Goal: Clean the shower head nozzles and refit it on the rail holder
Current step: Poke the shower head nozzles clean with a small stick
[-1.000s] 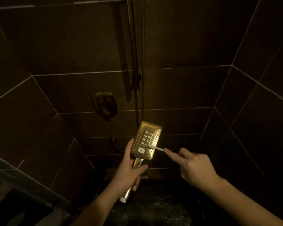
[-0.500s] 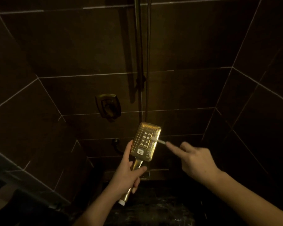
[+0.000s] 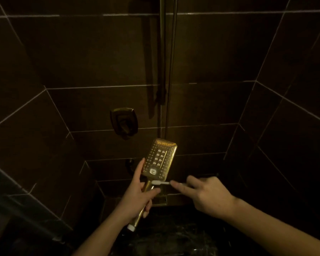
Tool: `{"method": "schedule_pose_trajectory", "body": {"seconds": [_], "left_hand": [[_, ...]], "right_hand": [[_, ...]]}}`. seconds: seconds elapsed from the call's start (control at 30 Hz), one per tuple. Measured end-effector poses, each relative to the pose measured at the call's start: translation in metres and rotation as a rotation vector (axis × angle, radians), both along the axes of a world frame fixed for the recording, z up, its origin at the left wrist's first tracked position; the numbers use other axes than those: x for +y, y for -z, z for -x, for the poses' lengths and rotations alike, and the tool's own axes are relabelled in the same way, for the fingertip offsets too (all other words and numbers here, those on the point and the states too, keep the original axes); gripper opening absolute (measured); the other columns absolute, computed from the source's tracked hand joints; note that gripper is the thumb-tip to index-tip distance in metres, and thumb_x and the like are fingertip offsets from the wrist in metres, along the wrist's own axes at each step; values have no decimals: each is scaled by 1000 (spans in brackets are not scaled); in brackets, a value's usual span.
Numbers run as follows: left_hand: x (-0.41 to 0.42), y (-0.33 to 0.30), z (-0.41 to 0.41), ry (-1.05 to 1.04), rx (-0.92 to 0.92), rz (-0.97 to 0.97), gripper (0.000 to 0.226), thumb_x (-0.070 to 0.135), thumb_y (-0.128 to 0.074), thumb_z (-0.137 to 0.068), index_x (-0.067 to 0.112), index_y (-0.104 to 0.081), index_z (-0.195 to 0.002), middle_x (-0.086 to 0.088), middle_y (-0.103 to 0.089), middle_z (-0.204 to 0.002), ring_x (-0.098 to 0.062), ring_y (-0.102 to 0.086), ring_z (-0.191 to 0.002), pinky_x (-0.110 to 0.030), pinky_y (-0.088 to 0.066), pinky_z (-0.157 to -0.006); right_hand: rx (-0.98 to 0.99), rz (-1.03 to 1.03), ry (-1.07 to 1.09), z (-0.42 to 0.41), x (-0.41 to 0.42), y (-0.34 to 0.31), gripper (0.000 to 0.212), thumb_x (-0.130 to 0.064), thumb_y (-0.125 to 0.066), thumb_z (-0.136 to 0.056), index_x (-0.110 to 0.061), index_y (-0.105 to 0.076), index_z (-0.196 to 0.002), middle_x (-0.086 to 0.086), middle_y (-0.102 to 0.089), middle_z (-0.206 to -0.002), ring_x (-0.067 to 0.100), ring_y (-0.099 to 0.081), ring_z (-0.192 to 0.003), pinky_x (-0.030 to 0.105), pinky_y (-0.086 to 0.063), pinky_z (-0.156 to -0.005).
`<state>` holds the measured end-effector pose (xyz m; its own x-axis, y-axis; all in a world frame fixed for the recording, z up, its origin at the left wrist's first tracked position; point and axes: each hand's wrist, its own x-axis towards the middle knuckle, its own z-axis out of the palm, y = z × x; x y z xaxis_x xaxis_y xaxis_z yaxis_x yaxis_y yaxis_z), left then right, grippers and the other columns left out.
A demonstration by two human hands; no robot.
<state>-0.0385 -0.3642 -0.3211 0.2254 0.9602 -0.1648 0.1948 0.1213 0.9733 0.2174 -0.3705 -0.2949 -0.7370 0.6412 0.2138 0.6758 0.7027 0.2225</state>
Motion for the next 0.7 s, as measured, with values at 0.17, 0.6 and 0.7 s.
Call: {"method": "schedule_pose_trajectory", "body": {"seconds": [0.17,0.6,0.7], "left_hand": [[2,-10,0,-34,-7,-48,109,7,-71,-92,68,0,-148,-7,-76,-108,-19,-59,-50,-26,-48,-41],[2,-19,6,14,-18,-45,107,4,-68,-94,74,-2,-142,-7,-76,-101,-21,-58,-47,-29,-49,-39],[6,-17,6,11,-1,-43,108,5,-69,-93,72,-1,-145,-7,-76,-104,-21,-59,-48,-29,-49,-40]], "right_hand": [[205,-116,240,-9,32,-34,74,-13,-71,-78,-27,-43,-145,-3,-59,-91,5,-41,-47,20,-35,-34],[183,-125,201,-26,43,-47,77,-13,-74,-77,-25,-42,-146,-4,-58,-92,3,-37,-48,17,-34,-34],[106,-49,43,-18,26,-26,73,-22,-69,-77,-26,-41,-145,-6,-59,-92,5,-45,-48,16,-37,-34]]}}
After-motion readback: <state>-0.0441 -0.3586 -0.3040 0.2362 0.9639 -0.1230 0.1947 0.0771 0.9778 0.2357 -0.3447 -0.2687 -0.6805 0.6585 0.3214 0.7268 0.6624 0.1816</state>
